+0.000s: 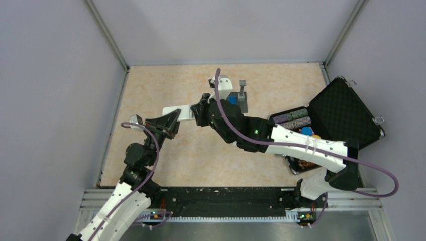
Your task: Load the batteries into the remote control
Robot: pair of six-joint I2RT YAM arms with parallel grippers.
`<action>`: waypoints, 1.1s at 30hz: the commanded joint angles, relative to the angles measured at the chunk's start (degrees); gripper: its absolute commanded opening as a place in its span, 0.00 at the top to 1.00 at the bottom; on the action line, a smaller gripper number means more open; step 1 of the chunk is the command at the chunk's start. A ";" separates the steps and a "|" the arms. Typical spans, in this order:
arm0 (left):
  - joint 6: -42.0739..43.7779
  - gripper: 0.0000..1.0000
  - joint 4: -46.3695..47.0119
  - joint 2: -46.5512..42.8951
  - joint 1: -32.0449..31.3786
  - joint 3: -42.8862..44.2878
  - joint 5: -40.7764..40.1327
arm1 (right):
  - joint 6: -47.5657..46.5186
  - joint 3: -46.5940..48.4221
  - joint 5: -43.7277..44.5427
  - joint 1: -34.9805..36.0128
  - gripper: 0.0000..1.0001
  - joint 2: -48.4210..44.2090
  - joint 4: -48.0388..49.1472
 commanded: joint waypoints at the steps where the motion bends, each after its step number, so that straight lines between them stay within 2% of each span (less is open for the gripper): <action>1: 1.53 1.00 2.94 -1.03 0.03 1.30 0.49 | -0.97 2.53 2.41 0.77 0.97 0.94 1.29; 9: 2.75 1.00 3.17 -1.63 0.05 1.54 4.06 | -1.08 4.81 4.37 0.70 0.94 1.69 0.96; 16: 2.13 1.00 3.74 -2.84 0.02 0.98 3.12 | 0.59 4.08 3.21 0.70 0.94 1.79 0.11; 33: 0.74 1.00 15.54 -0.11 -0.03 -1.98 0.68 | 4.22 2.09 0.31 0.88 0.94 1.59 -3.50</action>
